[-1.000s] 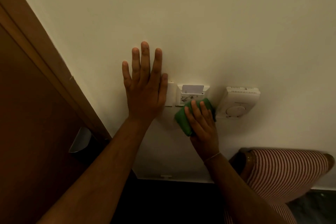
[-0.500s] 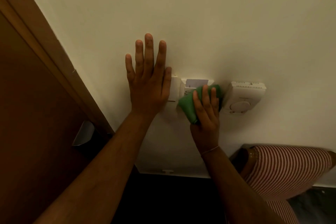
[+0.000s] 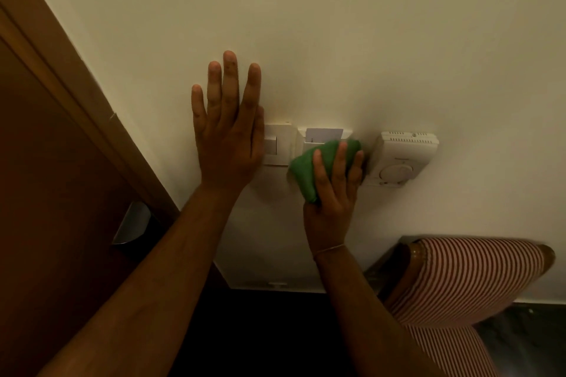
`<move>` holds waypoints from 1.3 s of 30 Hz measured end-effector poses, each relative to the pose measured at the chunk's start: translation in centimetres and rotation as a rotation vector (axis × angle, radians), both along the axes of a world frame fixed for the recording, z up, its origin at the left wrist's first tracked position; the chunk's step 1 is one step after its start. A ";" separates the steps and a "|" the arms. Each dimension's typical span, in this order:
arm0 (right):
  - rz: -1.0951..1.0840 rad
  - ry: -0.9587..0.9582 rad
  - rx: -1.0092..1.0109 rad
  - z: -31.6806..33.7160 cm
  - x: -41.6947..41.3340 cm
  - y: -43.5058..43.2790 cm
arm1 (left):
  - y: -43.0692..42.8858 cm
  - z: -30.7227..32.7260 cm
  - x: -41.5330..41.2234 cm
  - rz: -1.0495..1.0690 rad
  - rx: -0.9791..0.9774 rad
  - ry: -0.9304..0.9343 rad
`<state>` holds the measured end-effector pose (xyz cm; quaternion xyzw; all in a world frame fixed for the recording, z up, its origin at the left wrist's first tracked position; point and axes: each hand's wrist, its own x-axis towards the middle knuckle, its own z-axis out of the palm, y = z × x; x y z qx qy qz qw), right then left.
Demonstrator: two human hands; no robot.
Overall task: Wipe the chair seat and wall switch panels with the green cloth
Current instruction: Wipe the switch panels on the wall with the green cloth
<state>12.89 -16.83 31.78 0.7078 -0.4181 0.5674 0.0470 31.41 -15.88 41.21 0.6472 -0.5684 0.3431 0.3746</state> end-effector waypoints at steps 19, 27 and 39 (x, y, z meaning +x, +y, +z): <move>0.063 -0.086 0.006 1.3 4.4 0.9 | -0.2 -0.2 0.3 -0.007 -0.011 0.022; 0.014 0.135 -0.095 0.8 2.2 0.0 | -0.1 -0.2 0.4 -0.021 -0.017 0.022; 0.093 -0.061 0.011 2.4 6.0 1.5 | -0.3 -0.5 0.6 -0.040 -0.002 -0.028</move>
